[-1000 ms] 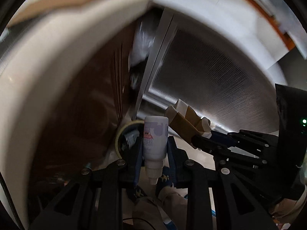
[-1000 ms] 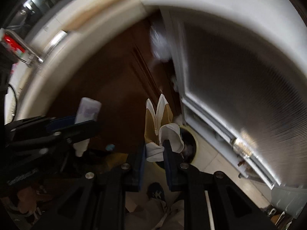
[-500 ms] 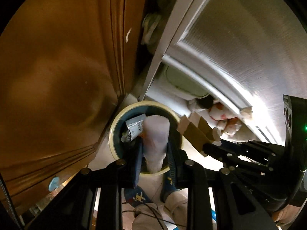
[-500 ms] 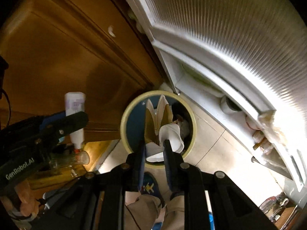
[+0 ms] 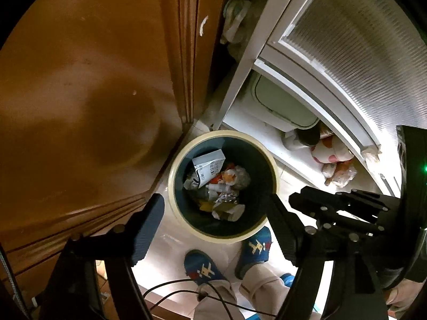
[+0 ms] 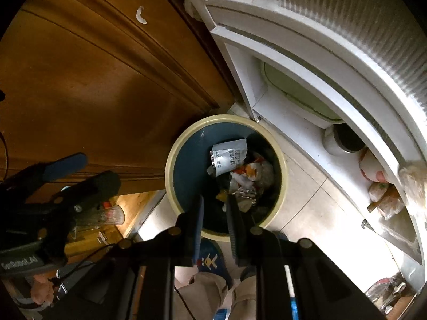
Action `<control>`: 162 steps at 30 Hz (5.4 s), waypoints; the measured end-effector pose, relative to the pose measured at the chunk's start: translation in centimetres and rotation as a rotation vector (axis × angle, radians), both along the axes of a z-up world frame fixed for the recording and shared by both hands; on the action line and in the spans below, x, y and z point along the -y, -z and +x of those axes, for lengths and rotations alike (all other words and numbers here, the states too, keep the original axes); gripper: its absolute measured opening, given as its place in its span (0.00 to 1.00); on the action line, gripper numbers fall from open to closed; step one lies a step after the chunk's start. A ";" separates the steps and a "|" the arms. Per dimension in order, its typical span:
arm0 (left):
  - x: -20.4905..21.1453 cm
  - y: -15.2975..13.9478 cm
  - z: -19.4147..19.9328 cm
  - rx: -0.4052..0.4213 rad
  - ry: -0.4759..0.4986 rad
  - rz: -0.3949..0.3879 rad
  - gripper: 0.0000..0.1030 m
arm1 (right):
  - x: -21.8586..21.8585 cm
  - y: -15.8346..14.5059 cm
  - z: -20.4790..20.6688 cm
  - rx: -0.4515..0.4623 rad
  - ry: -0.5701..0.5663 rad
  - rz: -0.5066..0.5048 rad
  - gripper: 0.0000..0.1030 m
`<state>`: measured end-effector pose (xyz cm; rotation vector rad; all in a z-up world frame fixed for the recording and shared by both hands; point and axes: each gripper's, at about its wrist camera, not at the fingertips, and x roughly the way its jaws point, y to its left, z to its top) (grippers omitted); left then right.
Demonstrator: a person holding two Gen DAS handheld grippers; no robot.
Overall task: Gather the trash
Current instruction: 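Open the left tool dropping the bottle while the right tool drops the cup, then raise both tools back toward the counter, then reach the left tool to the blue box and right tool to the tissue, then grasp the blue-patterned box with the left tool while the right tool grasps the white tissue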
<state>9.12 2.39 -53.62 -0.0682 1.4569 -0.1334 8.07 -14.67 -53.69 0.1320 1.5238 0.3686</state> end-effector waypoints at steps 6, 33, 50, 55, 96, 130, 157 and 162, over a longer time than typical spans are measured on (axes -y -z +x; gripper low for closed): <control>0.4 -4.4 -1.5 0.020 0.004 0.000 0.80 | -0.2 -4.3 -0.7 0.031 -0.042 -0.042 0.17; -0.3 -41.1 -6.3 0.476 0.131 -0.082 0.86 | 0.3 -38.6 -4.0 0.434 -0.023 -0.050 0.17; -2.2 -54.8 -4.7 0.758 0.147 -0.052 0.89 | -1.3 -51.8 -2.5 0.714 0.091 -0.006 0.17; -2.9 -56.6 -3.6 0.816 0.156 -0.036 0.89 | -0.9 -53.5 -0.8 0.726 0.133 0.003 0.17; 0.8 -39.1 36.4 0.445 -0.289 0.042 0.94 | 7.1 -40.6 38.1 0.622 0.140 0.034 0.36; -1.0 -33.1 36.7 0.323 -0.413 0.019 0.80 | 4.6 -34.2 44.7 0.597 0.237 -0.053 0.48; -0.5 -35.7 34.6 0.424 -0.349 -0.048 0.32 | 3.7 -36.7 40.1 0.657 0.011 -0.005 0.01; -1.1 -35.8 33.9 0.425 -0.357 -0.069 0.32 | 2.6 -37.4 39.6 0.753 -0.187 -0.088 0.36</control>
